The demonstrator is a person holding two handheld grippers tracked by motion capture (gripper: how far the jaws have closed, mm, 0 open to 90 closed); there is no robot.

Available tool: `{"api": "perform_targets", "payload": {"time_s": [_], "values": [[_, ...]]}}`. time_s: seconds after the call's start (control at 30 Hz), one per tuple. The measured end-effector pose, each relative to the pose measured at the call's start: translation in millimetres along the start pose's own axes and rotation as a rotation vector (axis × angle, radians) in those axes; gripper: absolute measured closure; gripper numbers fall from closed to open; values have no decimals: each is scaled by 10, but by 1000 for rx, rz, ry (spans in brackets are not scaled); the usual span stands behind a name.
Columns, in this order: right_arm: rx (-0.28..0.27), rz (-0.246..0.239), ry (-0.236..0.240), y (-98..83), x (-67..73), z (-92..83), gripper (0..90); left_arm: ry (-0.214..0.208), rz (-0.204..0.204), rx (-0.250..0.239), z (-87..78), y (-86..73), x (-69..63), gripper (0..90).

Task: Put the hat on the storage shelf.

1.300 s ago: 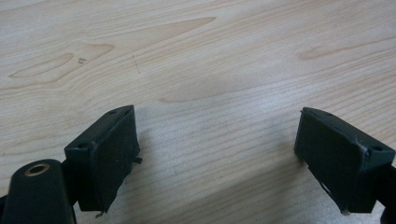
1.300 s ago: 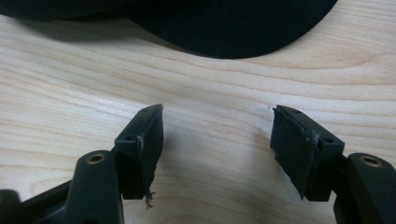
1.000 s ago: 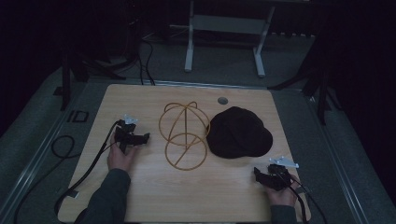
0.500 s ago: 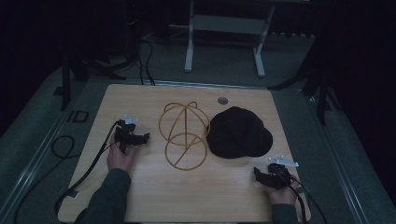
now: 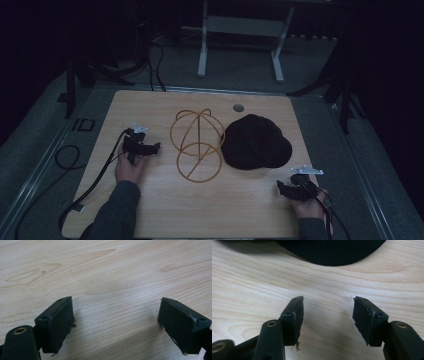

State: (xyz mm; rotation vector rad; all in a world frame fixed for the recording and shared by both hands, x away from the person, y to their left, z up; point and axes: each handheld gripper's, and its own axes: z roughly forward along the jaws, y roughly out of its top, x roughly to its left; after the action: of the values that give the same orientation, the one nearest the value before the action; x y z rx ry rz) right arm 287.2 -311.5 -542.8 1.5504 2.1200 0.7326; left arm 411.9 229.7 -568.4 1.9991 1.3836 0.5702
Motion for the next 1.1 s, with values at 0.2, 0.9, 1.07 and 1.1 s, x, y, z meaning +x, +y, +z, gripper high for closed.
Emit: {"api": "perform_targets", "payload": {"time_s": [0.2,0.9,1.07,1.1], "values": [[-19,-57,-2,101,69,-149,390,0,0,0,0,0,0,131],[-78,-75,-38,815,77,-146,399,0,-1,-1,1,0,-1,131],[-99,-89,-73,963,37,-67,412,0,-1,-1,1,0,-1,131],[-95,-89,-70,1001,16,-46,414,0,-1,-1,1,0,-1,131]]}}
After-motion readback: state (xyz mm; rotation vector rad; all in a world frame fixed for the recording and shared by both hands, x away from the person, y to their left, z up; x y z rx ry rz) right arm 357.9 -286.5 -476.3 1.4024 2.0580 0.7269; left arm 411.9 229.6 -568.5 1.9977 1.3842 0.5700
